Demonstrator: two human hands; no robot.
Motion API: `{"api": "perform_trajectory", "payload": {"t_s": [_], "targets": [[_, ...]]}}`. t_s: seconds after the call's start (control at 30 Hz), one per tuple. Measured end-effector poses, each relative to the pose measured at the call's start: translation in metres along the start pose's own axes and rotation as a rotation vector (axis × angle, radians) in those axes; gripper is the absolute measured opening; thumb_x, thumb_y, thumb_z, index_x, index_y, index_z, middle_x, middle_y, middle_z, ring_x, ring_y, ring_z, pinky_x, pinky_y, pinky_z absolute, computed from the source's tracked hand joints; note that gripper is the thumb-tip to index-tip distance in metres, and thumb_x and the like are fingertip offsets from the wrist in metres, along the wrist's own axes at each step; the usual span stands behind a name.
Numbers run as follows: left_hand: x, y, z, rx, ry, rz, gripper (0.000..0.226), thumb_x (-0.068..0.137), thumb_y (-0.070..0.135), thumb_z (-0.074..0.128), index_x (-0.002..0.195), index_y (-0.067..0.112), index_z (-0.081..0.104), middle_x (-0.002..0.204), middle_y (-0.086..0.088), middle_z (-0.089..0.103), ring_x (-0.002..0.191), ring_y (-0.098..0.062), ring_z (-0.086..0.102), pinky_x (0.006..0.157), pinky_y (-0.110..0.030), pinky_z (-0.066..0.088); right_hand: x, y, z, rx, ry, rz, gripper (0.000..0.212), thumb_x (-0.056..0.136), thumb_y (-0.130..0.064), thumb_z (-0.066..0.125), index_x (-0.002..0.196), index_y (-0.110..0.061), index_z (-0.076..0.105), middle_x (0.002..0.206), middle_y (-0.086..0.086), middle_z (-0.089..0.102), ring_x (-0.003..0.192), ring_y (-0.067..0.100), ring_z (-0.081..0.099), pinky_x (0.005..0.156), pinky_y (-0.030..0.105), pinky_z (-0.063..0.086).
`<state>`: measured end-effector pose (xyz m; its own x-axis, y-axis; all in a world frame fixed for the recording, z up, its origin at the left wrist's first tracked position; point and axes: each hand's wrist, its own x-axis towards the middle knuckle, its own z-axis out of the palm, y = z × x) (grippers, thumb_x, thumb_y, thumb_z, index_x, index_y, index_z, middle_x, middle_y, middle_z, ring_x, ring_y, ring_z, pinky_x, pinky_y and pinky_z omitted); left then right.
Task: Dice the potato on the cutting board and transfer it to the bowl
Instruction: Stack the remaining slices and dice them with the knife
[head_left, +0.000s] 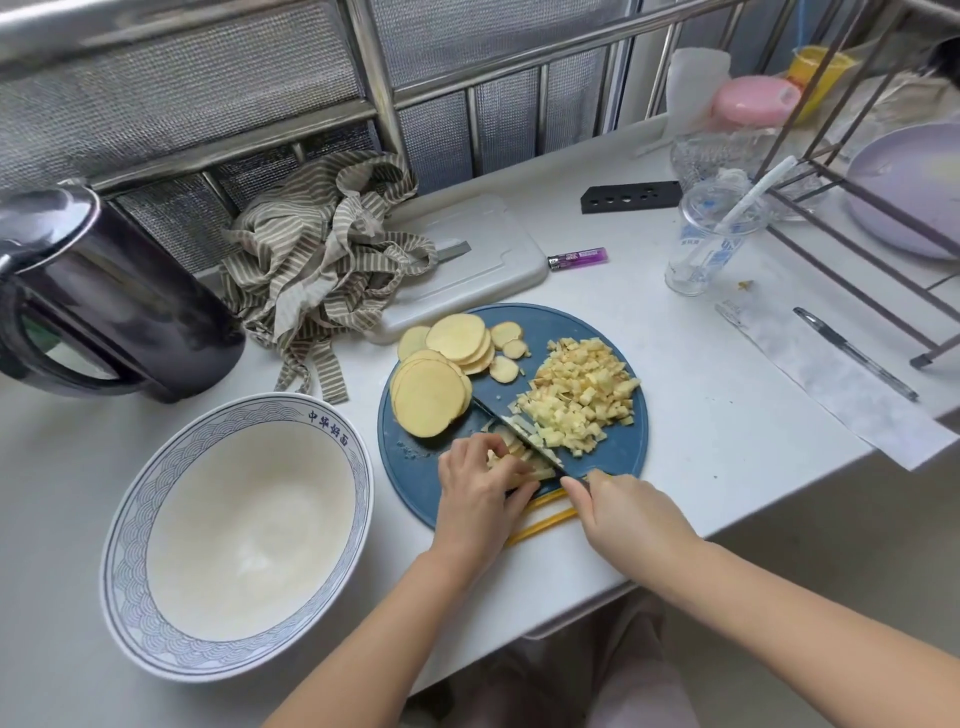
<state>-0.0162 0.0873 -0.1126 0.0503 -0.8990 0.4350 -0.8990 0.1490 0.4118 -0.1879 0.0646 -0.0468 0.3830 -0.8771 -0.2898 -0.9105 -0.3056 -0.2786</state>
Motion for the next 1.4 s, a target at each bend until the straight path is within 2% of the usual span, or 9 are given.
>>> {"api": "perform_trajectory", "payload": {"t_s": [0.13,0.23,0.4,0.67,0.83,0.93,1.1,1.23,1.4], "targets": [[-0.005,0.014,0.003,-0.016,0.049,-0.122,0.023,0.069,0.022,0.086,0.08,0.016,0.067,0.095,-0.001,0.05,0.093,-0.018,0.042,0.079,-0.031,0.025,0.007,0.008,0.001,0.136,-0.057,0.041,0.05,0.102,-0.048,0.018,0.085,-0.014,0.049,0.076,0.002,0.054,0.075,0.026,0.056,0.062,0.03,0.036],[-0.004,0.022,0.003,-0.027,0.065,-0.181,0.025,0.066,0.018,0.087,0.079,0.015,0.066,0.092,-0.004,0.053,0.093,-0.017,0.041,0.078,-0.035,0.03,0.01,0.015,-0.003,0.236,-0.069,0.003,0.07,0.092,-0.054,-0.003,0.085,-0.013,0.052,0.067,-0.004,0.043,0.059,0.011,0.043,0.052,0.025,0.028],[-0.004,0.027,0.003,-0.036,0.039,-0.232,0.025,0.067,0.019,0.086,0.079,0.015,0.065,0.093,-0.004,0.053,0.092,-0.016,0.039,0.077,-0.035,0.032,0.0,0.022,-0.007,0.399,-0.089,0.091,0.05,0.104,-0.041,0.022,0.062,-0.019,0.038,0.065,-0.001,0.046,0.065,0.013,0.046,0.063,0.032,0.034],[-0.002,0.024,0.002,-0.072,0.018,-0.2,0.045,0.072,0.024,0.083,0.107,0.026,0.054,0.111,-0.003,0.044,0.104,-0.019,0.043,0.087,-0.037,0.034,-0.003,0.02,0.001,0.314,-0.026,0.065,0.05,0.101,-0.047,0.022,0.07,-0.016,0.046,0.067,0.003,0.054,0.068,0.021,0.055,0.067,0.038,0.044],[-0.004,0.018,0.003,-0.047,0.025,-0.208,0.04,0.074,0.033,0.08,0.108,0.021,0.063,0.112,0.002,0.042,0.106,-0.017,0.042,0.089,-0.037,0.032,0.003,0.01,0.006,0.212,0.031,0.028,0.048,0.102,-0.047,0.022,0.08,-0.014,0.05,0.075,0.003,0.057,0.079,0.025,0.06,0.067,0.035,0.044],[-0.005,0.02,0.001,-0.074,-0.005,-0.191,0.033,0.083,0.049,0.061,0.106,0.025,0.062,0.111,0.002,0.046,0.106,-0.017,0.043,0.09,-0.034,0.03,0.007,0.014,0.003,0.267,-0.003,0.053,0.049,0.103,-0.046,0.023,0.073,-0.015,0.047,0.07,0.001,0.053,0.077,0.026,0.058,0.069,0.036,0.044],[0.003,0.025,-0.002,-0.095,0.011,-0.183,0.03,0.092,0.04,0.048,0.093,0.021,0.071,0.103,0.0,0.055,0.103,-0.016,0.044,0.085,-0.04,0.036,0.007,0.015,0.001,0.304,-0.014,0.05,0.05,0.102,-0.046,0.022,0.067,-0.018,0.043,0.067,0.0,0.051,0.074,0.024,0.055,0.068,0.036,0.042],[0.017,0.026,-0.011,-0.117,0.037,-0.151,0.03,0.094,0.034,0.047,0.099,0.019,0.072,0.103,0.001,0.064,0.1,-0.013,0.053,0.088,-0.032,0.031,0.006,0.016,0.001,0.328,-0.017,0.057,0.051,0.102,-0.047,0.021,0.066,-0.018,0.041,0.065,0.0,0.049,0.067,0.02,0.05,0.066,0.035,0.041],[0.03,0.02,-0.027,-0.022,-0.081,-0.027,0.025,0.086,0.015,0.066,0.11,0.011,0.072,0.08,-0.005,0.061,0.062,-0.022,0.058,0.052,-0.028,0.047,0.005,0.017,0.0,0.34,-0.013,0.046,0.05,0.102,-0.047,0.02,0.065,-0.02,0.04,0.065,-0.001,0.048,0.065,0.018,0.049,0.067,0.037,0.043]]}}
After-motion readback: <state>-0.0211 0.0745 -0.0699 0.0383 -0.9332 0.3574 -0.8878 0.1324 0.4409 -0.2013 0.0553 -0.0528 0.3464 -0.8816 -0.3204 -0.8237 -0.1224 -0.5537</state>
